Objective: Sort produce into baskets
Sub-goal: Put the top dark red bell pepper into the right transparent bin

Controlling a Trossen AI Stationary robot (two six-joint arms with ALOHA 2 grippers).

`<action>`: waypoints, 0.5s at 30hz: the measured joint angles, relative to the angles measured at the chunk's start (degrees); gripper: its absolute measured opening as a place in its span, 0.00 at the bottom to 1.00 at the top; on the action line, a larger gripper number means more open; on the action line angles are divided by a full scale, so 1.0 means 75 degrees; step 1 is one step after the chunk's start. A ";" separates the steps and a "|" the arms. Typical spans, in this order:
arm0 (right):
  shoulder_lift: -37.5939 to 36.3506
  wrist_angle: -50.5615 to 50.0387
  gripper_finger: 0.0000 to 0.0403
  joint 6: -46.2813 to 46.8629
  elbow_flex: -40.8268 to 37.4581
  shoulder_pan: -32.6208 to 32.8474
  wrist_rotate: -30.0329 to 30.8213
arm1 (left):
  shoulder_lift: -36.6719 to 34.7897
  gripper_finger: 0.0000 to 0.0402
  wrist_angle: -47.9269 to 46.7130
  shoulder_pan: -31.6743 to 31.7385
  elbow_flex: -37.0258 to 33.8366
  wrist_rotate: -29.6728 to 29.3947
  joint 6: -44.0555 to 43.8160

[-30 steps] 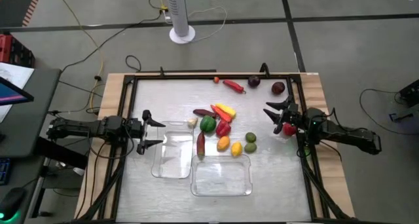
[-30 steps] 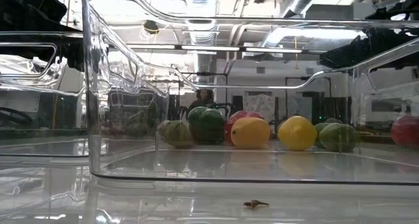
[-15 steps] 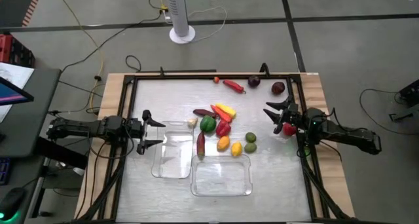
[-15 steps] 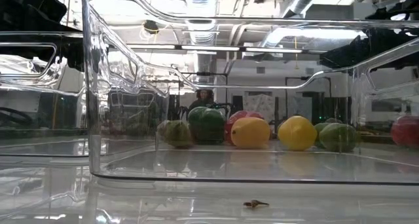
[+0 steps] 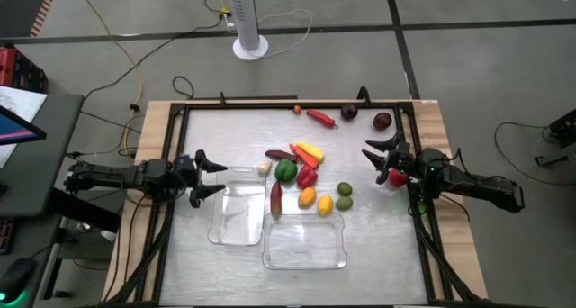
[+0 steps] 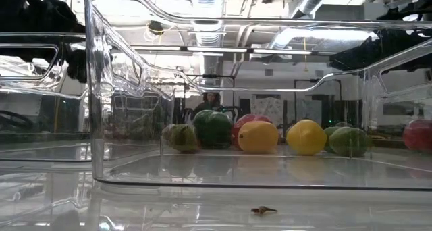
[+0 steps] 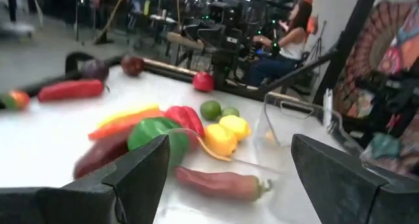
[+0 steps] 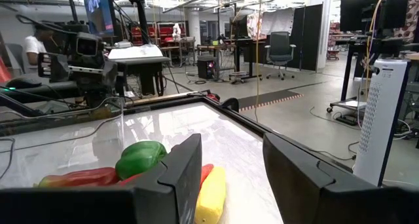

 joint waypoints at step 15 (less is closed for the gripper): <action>0.0000 0.0096 0.47 -0.0187 -0.0003 -0.0102 0.0064 | 0.0000 0.76 0.0114 0.0000 -0.0002 -0.0792 -0.1307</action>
